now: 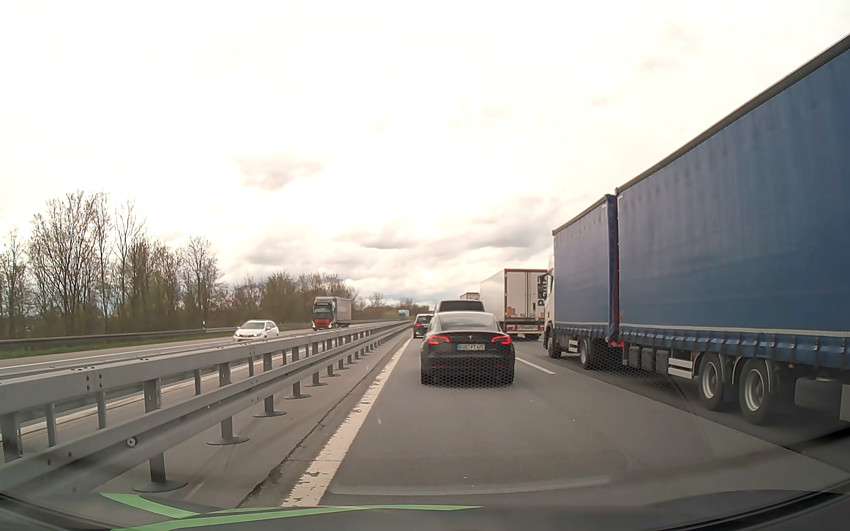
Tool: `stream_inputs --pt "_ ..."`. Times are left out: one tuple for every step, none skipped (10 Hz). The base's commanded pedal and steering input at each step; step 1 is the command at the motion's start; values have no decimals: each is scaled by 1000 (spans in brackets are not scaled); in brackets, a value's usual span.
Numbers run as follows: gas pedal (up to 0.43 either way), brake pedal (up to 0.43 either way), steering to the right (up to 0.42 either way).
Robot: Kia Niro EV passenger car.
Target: Follow the waypoints while adhering to traffic rules and regulations
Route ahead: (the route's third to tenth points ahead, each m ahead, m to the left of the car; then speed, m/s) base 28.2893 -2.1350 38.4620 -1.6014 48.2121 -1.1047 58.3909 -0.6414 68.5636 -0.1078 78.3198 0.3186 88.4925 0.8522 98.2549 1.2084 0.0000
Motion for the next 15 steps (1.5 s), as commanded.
stream_inputs --pt "0 12 13" --pt "0 12 13" --pt "0 18 13" --pt "0 18 13" --pt "0 24 13" --pt "0 24 13" --pt "0 18 13" --pt "0 24 13" --pt "0 24 13" --pt "0 24 13" --pt "0 24 13" --pt "0 24 13" --pt "0 24 13" --pt "0 30 13" --pt "0 30 13"
